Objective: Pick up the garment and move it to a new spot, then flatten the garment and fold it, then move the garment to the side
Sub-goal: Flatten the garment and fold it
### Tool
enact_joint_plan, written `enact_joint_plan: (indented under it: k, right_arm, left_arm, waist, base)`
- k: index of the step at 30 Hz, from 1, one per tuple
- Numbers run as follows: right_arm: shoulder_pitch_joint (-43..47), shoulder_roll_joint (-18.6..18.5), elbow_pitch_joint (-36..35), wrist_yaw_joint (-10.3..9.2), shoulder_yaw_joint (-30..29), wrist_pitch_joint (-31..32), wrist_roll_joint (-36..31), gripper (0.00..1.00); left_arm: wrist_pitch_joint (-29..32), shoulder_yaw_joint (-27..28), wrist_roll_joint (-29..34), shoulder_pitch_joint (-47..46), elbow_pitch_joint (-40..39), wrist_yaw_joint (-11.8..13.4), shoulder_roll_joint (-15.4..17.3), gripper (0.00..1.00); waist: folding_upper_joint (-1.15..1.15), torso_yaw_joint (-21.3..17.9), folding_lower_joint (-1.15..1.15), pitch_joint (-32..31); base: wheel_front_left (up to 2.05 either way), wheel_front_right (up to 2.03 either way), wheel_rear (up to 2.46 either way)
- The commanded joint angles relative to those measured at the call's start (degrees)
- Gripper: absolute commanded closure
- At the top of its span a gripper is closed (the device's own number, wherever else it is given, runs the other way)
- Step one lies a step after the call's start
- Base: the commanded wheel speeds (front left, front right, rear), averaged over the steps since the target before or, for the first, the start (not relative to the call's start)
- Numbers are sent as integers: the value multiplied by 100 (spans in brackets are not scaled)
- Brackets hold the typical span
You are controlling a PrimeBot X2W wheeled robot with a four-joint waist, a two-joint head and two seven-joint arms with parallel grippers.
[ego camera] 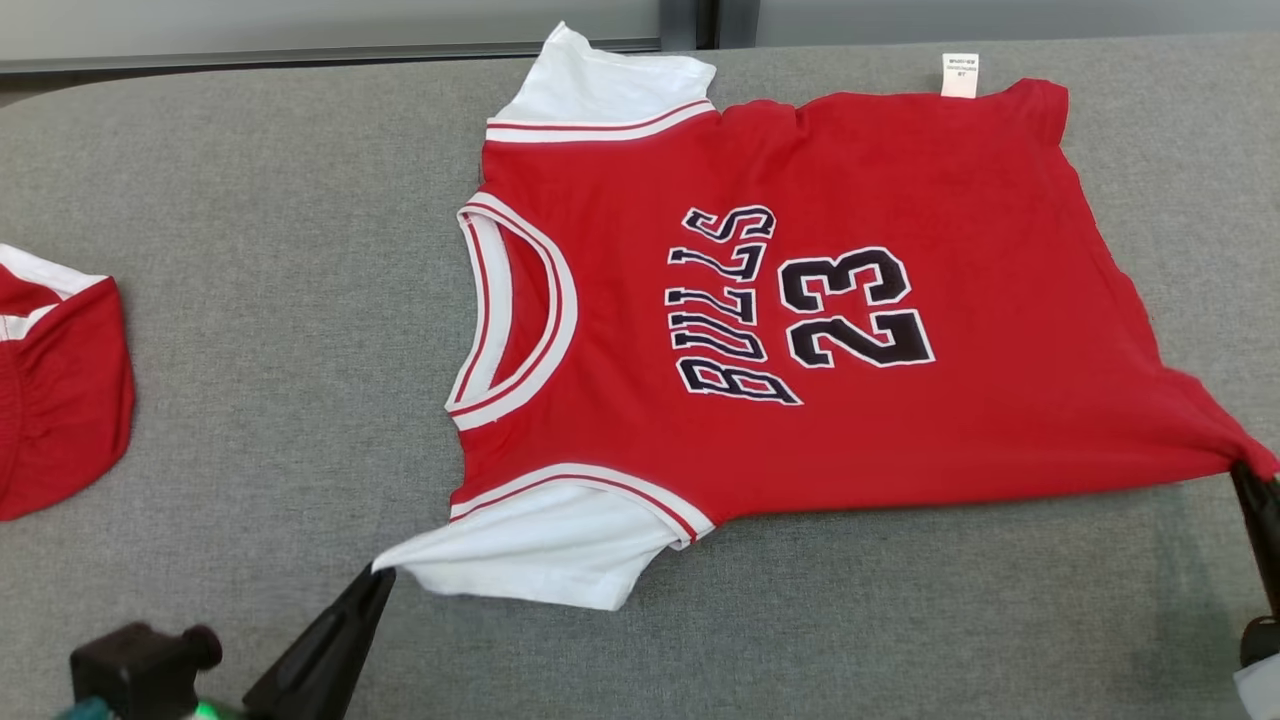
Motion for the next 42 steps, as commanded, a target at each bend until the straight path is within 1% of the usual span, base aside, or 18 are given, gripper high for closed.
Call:
enact_joint_plan:
  k: [1,3,6,9,15,21,22,23,24,25,26,27,28,32,34,36,39,42]
  right_arm:
    - [-10,16,-39,-14,-3,77,-57,100]
    - [-133,89,-82,-14,-32,314,-213,100]
    - [-407,180,-20,-14,-51,580,-415,100]
    - [-766,271,69,-14,-100,786,-516,100]
    - [-1596,361,404,-14,-183,980,-600,100]
    - [-2427,399,746,-14,-71,898,-658,100]
    - [-2552,399,807,-14,-42,862,-684,98]
    - [-2682,413,896,-14,-45,811,-718,64]
    - [-2787,439,960,-14,-35,739,-749,0]
    - [-2877,466,1005,-14,22,647,-757,0]
    - [-2948,499,1047,-13,47,523,-746,0]
    - [-2996,519,1072,-13,63,391,-729,0]
    - [-3017,525,1072,-13,92,226,-720,0]
    - [-2730,442,1128,-14,36,-400,-724,0]
    - [-2509,411,1173,-12,-12,-653,-756,0]
    - [-2262,460,1253,-12,-42,-797,-712,0]
    - [-1997,523,1328,-12,-32,-902,-656,0]
    - [-1875,600,1421,-12,14,-932,-622,0]
  left_arm:
    - [20,43,-50,-161,-7,-18,-9,100]
    - [157,25,-242,-415,57,-190,-157,100]
    - [378,18,-427,-966,368,-446,-305,100]
    - [572,4,-454,-1578,754,-676,-460,100]
    - [860,-61,-325,-2757,1478,-968,-781,100]
    - [926,-142,-102,-3722,2221,-1220,-1062,100]
    - [904,-155,-55,-3834,2342,-1264,-1110,100]
    - [872,-166,-29,-3936,2468,-1297,-1168,100]
    - [837,-186,-7,-4012,2571,-1342,-1216,100]
    - [785,-188,10,-4077,2691,-1378,-1264,88]
    - [758,-200,45,-4105,2805,-1389,-1288,62]
    - [722,-226,69,-4127,2893,-1413,-1308,16]
    - [650,-215,93,-4130,2958,-1401,-1347,0]
    - [239,-184,271,-3850,3055,-1312,-1378,0]
    - [6,-170,358,-3613,3001,-1189,-1392,0]
    - [-121,-209,406,-3326,2928,-1037,-1382,0]
    - [-76,-329,320,-2840,2845,-829,-1424,0]
    - [90,-458,202,-2560,2874,-753,-1470,0]
  waist:
    - [0,-3,0,12]
    - [0,26,0,56]
    - [0,49,0,165]
    - [0,66,0,290]
    - [0,98,0,642]
    - [0,82,0,1006]
    - [0,74,0,1052]
    - [0,66,0,1094]
    - [0,60,0,1124]
    - [0,56,0,1149]
    - [0,51,0,1165]
    - [0,44,0,1174]
    - [0,41,0,1178]
    - [0,34,0,1106]
    - [0,30,0,1029]
    - [0,17,0,952]
    - [0,16,0,866]
    - [0,27,0,820]
  base:
    - [0,0,0]
    - [0,0,0]
    - [0,0,0]
    - [0,0,0]
    - [0,0,0]
    - [0,0,0]
    - [0,0,0]
    - [0,0,0]
    - [0,0,0]
    - [0,0,0]
    - [0,0,0]
    - [0,0,0]
    - [0,0,0]
    - [0,0,0]
    - [0,0,0]
    - [0,0,0]
    - [0,0,0]
    - [0,0,0]
